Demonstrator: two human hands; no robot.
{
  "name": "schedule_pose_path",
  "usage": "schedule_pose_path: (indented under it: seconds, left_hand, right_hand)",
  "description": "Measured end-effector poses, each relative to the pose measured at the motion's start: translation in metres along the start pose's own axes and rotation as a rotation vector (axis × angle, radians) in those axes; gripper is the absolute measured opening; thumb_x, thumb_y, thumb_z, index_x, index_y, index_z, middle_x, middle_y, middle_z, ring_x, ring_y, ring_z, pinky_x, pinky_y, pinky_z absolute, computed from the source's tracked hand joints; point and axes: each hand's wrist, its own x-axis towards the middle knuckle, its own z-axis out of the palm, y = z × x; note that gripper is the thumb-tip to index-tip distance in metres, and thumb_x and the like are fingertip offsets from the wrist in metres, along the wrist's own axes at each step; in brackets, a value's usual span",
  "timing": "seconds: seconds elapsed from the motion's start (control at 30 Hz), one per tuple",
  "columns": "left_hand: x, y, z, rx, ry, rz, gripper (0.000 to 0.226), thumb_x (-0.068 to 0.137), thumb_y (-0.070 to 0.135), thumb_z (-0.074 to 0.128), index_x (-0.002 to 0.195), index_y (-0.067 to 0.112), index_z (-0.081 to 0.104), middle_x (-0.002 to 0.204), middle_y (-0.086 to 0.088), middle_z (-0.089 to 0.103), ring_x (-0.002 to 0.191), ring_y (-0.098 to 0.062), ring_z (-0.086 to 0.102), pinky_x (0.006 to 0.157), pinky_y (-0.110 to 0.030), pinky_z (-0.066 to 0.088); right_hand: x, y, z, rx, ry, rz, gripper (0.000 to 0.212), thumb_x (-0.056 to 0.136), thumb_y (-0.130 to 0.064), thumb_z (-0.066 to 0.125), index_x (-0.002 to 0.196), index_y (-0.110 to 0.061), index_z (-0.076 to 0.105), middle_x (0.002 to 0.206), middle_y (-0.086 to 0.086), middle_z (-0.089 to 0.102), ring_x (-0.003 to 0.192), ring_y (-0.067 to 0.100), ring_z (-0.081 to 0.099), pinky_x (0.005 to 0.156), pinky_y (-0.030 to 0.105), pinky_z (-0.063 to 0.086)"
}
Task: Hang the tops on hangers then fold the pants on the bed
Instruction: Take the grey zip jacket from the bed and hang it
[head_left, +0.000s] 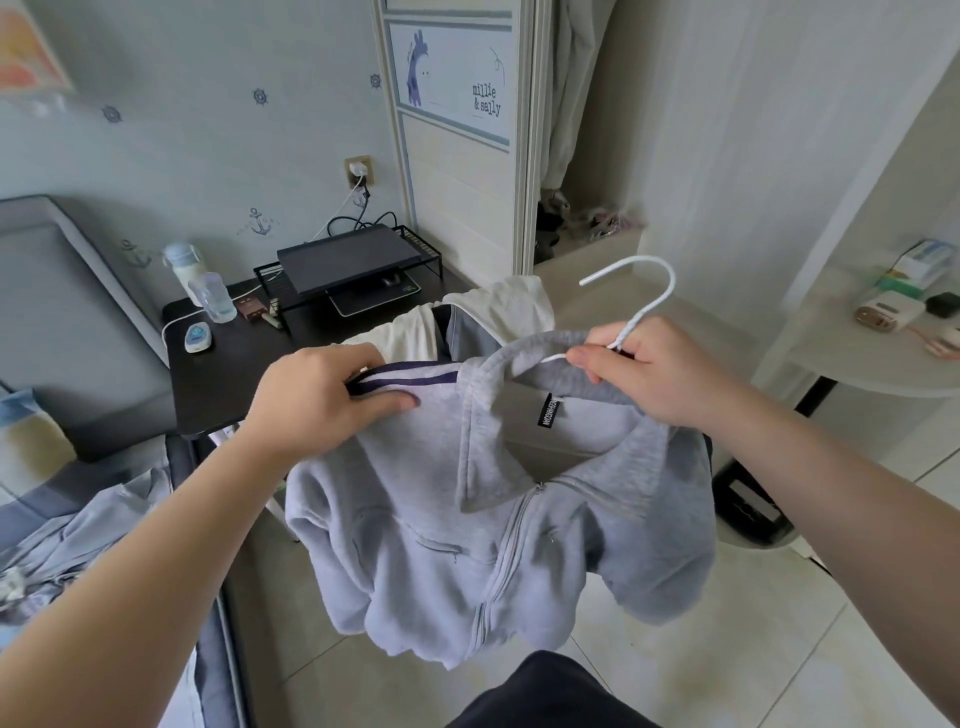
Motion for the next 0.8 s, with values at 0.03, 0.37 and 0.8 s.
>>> schedule_pose_path:
  seconds: [0.03,0.37,0.8]
  left_hand:
    - [0.001,-0.002,0.000,0.021,0.006,0.011,0.055,0.073,0.078,0.059,0.075,0.023,0.064,0.065,0.006,0.057,0.067,-0.017,0.056,0.061,-0.039,0.048]
    - [0.003,0.027,0.032,-0.215,-0.141,0.149,0.013,0.100,0.023,0.062,0.107,0.014,0.070,0.094,0.006,0.068,0.087,-0.016,0.063,0.075,-0.040,0.051]
    - [0.013,0.037,0.048,-0.202,0.076,0.022,0.027,0.087,0.046,0.038,0.070,0.028,0.046,0.061,0.007,0.053,0.058,-0.011,0.049,0.056,-0.036,0.040]
  right_hand:
    - [0.000,-0.001,0.002,-0.001,0.004,-0.001,0.038,0.098,-0.033,0.061,0.061,-0.023,0.057,0.047,-0.009,0.039,0.044,0.005,0.035,0.046,0.015,0.027]
    - [0.005,-0.009,0.020,0.040,-0.019,0.045,0.039,0.099,-0.029,0.062,0.063,-0.013,0.057,0.045,-0.010,0.035,0.043,0.006,0.032,0.046,0.019,0.025]
    - [0.016,0.007,0.020,0.020,0.076,0.034,0.025,0.092,-0.030,0.071,0.113,-0.017,0.067,0.104,-0.004,0.068,0.094,-0.002,0.060,0.083,0.013,0.042]
